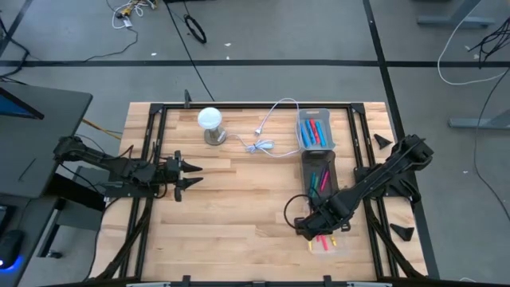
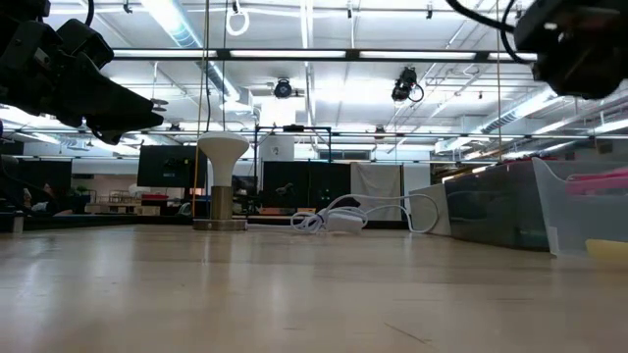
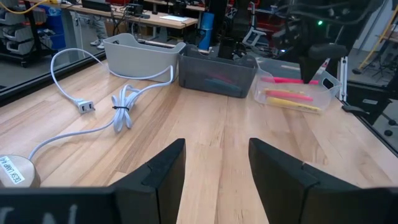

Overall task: Pick & Place Markers
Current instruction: Put the pink pen into the transparent bin, then return to Home Position

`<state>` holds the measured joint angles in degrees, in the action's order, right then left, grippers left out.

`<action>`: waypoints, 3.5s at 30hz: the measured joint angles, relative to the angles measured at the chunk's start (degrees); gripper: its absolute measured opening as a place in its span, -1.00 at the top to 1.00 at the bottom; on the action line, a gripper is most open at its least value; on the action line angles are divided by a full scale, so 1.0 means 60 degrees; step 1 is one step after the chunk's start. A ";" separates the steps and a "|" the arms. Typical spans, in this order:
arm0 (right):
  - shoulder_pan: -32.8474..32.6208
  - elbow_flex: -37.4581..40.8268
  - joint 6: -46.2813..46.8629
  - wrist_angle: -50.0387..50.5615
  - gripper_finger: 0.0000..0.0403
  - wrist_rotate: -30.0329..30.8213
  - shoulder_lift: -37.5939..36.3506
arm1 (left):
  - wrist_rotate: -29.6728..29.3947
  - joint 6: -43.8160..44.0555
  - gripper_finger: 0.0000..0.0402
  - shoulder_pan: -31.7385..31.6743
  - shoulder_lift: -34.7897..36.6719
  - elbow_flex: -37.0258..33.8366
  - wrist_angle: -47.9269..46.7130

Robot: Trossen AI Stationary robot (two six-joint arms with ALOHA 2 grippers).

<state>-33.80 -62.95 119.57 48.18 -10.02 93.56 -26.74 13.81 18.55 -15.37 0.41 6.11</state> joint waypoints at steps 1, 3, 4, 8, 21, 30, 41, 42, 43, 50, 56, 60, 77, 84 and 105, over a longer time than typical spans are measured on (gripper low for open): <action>0.0000 0.0145 0.0000 -0.0156 0.94 -0.0008 0.0000 | 0.0000 0.0000 0.09 0.0000 -0.0001 -0.0001 0.0000; 0.0000 0.0414 0.0000 -0.0484 0.94 -0.0008 0.0006 | 0.0000 -0.0001 0.09 0.0000 0.0001 0.0000 0.0000; 0.0000 0.0528 0.0000 -0.0659 0.94 -0.0008 0.0011 | 0.0001 -0.0002 0.09 0.0000 -0.0001 -0.0001 0.0000; 0.0000 0.0976 0.0128 -0.1166 0.94 -0.0011 0.0015 | 0.0000 0.0001 0.09 0.0000 -0.0001 -0.0001 0.0000; -0.0002 0.1645 0.0138 -0.2336 0.90 -0.0015 0.0015 | 0.0000 0.0000 0.09 0.0000 0.0003 -0.0001 0.0002; 0.0032 0.1645 -0.0291 -0.1716 0.46 0.0000 -0.0081 | 0.0000 -0.0002 0.09 0.0000 0.0001 0.0001 0.0000; 0.0077 0.1645 -0.1809 -0.1385 0.17 0.0345 -0.1710 | 0.0001 -0.0002 0.09 0.0000 0.0000 -0.0001 0.0000; 0.0097 0.1645 -0.2139 -0.1376 0.17 0.0464 -0.1915 | 0.0001 0.0000 0.09 0.0000 0.0001 0.0000 0.0000; 0.0137 0.1645 -0.2539 -0.1380 0.17 0.0574 -0.2114 | 0.0000 -0.0001 0.09 0.0000 -0.0001 -0.0001 0.0000; 0.0630 0.1642 -0.6562 -0.1580 0.20 0.2062 -0.3260 | 0.0002 0.0000 0.09 0.0000 -0.0001 -0.0001 0.0000; 0.1229 0.1642 -1.0685 -0.2622 0.20 0.3857 -0.3744 | 0.0000 0.0000 0.09 0.0000 -0.0001 0.0000 0.0000; 0.1530 0.1642 -1.4191 -0.3790 0.21 0.4686 -0.3977 | 0.0000 0.0002 0.09 0.0000 0.0003 -0.0001 0.0000; 0.3313 0.2421 -2.3506 -0.8258 0.21 0.2760 -0.5368 | 0.0000 0.0002 0.09 0.0000 0.0002 -0.0001 0.0000; 0.5002 0.5091 -2.3081 -1.2537 0.21 0.2775 -0.7377 | 0.0002 0.0002 0.09 0.0000 0.0002 -0.0001 0.0000; 0.8781 0.9421 -1.9762 -1.1184 0.21 0.2772 -1.2428 | 0.0000 0.0001 0.09 0.0000 0.0003 0.0000 0.0000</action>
<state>18.88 -6.43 0.99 -18.93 6.61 18.99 -26.74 13.82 18.55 -15.35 0.41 6.11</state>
